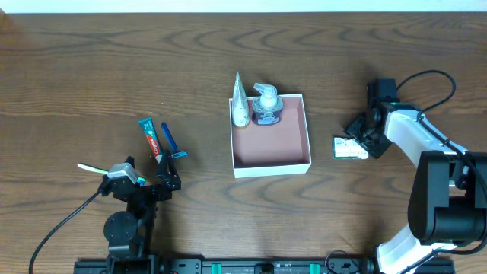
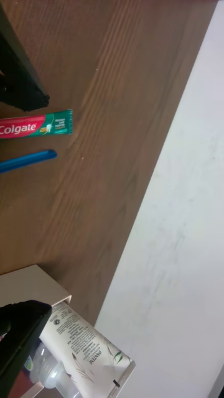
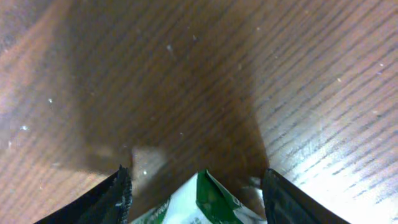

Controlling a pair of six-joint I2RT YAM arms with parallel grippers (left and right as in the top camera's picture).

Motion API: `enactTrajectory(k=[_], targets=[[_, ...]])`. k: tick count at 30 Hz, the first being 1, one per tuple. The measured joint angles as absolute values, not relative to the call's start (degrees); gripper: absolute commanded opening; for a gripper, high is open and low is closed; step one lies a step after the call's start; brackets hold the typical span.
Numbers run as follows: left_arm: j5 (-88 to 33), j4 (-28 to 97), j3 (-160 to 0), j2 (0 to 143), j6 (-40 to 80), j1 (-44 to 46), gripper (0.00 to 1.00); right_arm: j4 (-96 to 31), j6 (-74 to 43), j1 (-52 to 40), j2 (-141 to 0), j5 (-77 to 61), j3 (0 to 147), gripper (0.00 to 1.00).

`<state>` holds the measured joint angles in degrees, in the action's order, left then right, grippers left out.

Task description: Pack container

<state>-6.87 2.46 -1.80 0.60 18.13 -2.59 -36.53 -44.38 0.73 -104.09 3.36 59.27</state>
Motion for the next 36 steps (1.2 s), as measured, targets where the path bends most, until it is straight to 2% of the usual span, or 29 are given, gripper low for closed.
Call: enactTrajectory(k=[11,15,18,27,32,36], targets=[[-6.9,2.5,-1.8,0.6,18.1,-2.6,0.98,-44.0,-41.0,0.7,-104.1,1.2,59.5,0.66],[-6.9,2.5,-1.8,0.6,18.1,-2.6,0.98,-44.3,-39.8,0.8,-104.1,0.6,59.5,0.64],[-6.9,2.5,-1.8,0.6,18.1,-2.6,0.98,-43.5,-38.0,0.7,-104.1,0.6,59.5,0.58],[-6.9,2.5,-1.8,0.6,18.1,-2.6,0.98,-31.8,-27.7,0.7,-104.1,0.1,59.4,0.57],[-6.9,2.5,-1.8,0.6,18.1,-2.6,0.98,-30.4,-23.9,0.7,-104.1,-0.3,59.4,0.61],[-6.9,2.5,-1.8,0.6,18.1,-2.6,0.98,-35.9,-25.5,0.7,-104.1,0.0,59.4,0.67]])
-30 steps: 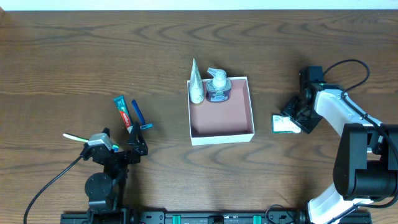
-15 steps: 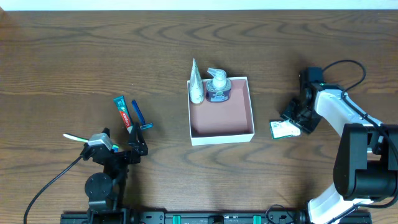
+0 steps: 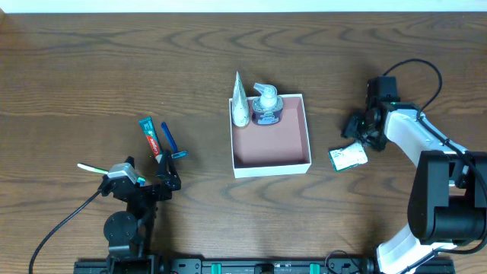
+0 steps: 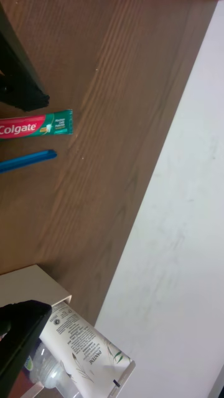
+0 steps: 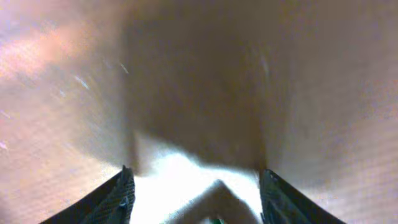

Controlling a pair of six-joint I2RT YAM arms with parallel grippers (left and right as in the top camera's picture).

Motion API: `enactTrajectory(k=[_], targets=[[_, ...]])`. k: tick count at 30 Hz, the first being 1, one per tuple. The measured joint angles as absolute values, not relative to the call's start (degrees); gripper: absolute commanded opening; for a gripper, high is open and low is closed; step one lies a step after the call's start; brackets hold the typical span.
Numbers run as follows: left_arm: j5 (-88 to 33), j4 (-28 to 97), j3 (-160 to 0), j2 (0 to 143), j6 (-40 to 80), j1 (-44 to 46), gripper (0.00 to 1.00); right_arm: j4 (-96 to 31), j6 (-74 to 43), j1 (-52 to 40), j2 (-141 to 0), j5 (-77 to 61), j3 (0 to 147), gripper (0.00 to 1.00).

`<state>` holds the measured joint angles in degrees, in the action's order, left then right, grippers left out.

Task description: Pack container

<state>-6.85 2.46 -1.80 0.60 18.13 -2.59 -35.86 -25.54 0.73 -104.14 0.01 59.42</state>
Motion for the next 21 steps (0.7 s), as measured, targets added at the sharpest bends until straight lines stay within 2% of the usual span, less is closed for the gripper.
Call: enactTrajectory(k=[6,9,17,21], targets=[[-6.9,2.5,-1.8,0.6,18.1,-2.6,0.98,-43.6,-32.3,0.7,-104.1,1.8,59.5,0.86],[-6.9,2.5,-1.8,0.6,18.2,-2.6,0.98,-45.3,-34.7,0.8,-104.1,2.4,59.7,0.92],[-6.9,2.5,-1.8,0.6,18.1,-2.6,0.98,-50.0,-39.7,0.9,-104.1,0.9,59.9,0.99],[-6.9,2.5,-1.8,0.6,18.1,-2.6,0.98,-50.1,-43.1,0.5,-104.1,-0.9,59.9,0.99]])
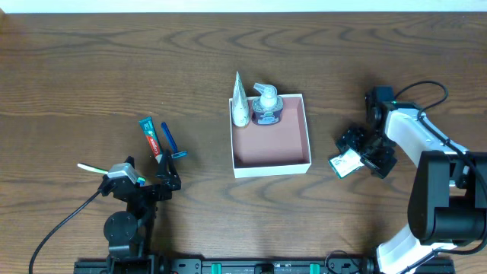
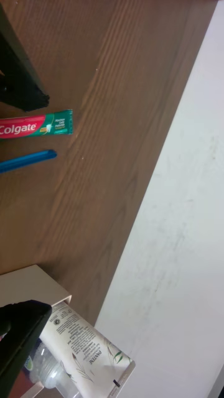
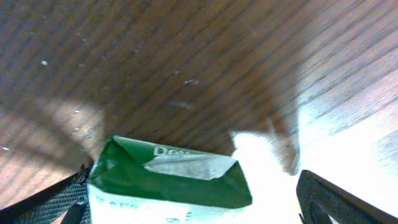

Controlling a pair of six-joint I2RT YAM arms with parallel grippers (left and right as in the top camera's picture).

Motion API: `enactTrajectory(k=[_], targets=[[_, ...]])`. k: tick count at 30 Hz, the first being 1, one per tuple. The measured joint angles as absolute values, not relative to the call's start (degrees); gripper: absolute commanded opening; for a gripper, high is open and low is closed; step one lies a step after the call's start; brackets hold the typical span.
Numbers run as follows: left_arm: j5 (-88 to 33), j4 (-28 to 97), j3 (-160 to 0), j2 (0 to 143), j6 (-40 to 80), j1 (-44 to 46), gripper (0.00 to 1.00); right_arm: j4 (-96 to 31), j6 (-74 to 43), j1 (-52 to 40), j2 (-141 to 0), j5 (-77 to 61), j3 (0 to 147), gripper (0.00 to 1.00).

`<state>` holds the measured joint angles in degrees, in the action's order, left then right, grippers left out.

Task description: Pack container

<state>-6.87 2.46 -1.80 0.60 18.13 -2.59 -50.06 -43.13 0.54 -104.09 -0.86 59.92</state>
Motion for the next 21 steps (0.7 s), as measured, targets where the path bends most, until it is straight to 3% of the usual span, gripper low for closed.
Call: enactTrajectory(k=[5,14,21], targets=[[-6.9,2.5,-1.8,0.6,18.1,-2.6,0.98,-46.7,-47.4,-1.3,-104.1,-2.1,59.8,0.98],[-6.9,2.5,-1.8,0.6,18.1,-2.6,0.98,-41.3,-51.8,-6.1,-104.0,-0.7,59.8,0.82],[-6.9,2.5,-1.8,0.6,18.1,-2.6,0.98,-41.1,-54.0,-8.1,-104.0,0.0,59.8,0.77]])
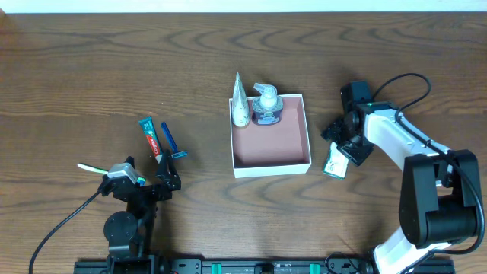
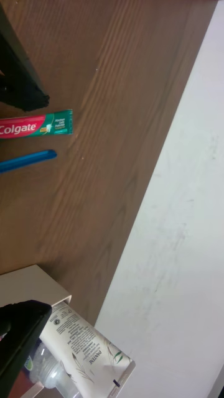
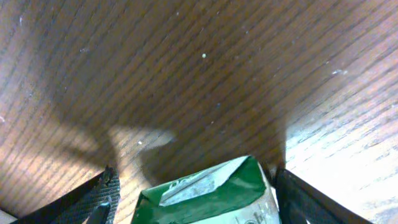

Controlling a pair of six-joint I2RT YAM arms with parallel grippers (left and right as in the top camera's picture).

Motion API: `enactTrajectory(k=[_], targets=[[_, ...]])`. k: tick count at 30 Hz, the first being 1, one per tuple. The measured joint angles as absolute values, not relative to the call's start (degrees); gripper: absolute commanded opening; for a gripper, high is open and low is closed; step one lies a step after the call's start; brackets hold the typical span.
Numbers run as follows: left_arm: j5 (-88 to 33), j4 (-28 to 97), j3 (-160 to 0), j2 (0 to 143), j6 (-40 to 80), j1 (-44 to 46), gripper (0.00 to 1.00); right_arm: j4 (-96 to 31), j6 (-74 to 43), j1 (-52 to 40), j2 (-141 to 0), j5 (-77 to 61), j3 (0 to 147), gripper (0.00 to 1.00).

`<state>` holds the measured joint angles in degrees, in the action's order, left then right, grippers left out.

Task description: Pack container

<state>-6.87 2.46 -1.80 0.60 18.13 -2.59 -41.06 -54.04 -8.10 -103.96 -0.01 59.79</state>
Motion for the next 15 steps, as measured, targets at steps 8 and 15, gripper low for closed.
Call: enactTrajectory(k=[8,15], targets=[[-6.9,2.5,-1.8,0.6,18.1,-2.6,0.98,-38.7,-45.5,-9.5,-104.0,0.7,59.8,0.87],[-6.9,2.5,-1.8,0.6,18.1,-2.6,0.98,-37.0,-33.8,-9.5,-104.0,1.0,59.8,0.85]])
